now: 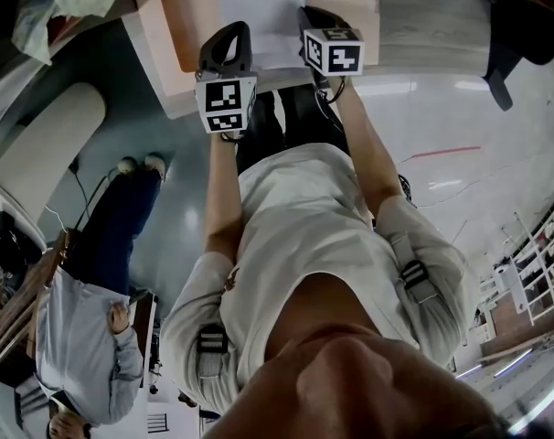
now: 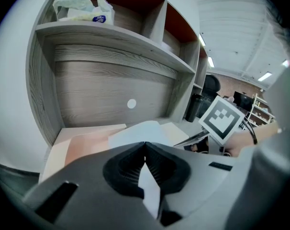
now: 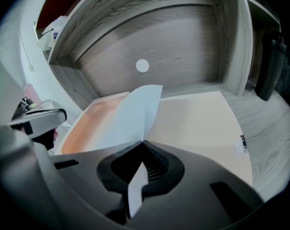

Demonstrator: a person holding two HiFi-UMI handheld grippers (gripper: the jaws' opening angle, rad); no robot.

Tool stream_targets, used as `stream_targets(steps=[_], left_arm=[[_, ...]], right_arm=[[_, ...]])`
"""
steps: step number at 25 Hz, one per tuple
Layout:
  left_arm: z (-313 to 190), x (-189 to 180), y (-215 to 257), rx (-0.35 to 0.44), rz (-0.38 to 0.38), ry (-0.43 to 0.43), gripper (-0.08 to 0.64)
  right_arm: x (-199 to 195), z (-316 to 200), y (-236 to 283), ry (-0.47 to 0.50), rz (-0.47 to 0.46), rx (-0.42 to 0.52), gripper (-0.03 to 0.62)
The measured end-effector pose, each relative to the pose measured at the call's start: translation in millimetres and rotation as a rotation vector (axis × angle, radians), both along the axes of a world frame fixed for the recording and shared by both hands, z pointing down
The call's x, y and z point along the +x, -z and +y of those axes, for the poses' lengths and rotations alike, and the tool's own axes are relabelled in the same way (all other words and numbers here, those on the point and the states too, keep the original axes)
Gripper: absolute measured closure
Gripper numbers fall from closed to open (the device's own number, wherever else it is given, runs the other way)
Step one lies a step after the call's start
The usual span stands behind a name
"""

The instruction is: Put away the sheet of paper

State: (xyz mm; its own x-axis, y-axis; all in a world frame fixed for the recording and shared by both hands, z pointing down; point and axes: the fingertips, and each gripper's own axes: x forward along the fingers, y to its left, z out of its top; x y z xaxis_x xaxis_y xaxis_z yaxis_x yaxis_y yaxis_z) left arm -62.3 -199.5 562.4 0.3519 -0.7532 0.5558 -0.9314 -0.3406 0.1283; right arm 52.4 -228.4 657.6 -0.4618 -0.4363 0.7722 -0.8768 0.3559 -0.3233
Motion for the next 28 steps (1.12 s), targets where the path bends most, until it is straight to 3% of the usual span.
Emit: stream_targets(steps=[28], left_arm=[[3.1, -42.4, -4.2, -0.006, 0.031, -0.006, 0.538]], right_arm=[[-70.0, 0.2, -13.6, 0.029, 0.005, -0.036, 0.574]])
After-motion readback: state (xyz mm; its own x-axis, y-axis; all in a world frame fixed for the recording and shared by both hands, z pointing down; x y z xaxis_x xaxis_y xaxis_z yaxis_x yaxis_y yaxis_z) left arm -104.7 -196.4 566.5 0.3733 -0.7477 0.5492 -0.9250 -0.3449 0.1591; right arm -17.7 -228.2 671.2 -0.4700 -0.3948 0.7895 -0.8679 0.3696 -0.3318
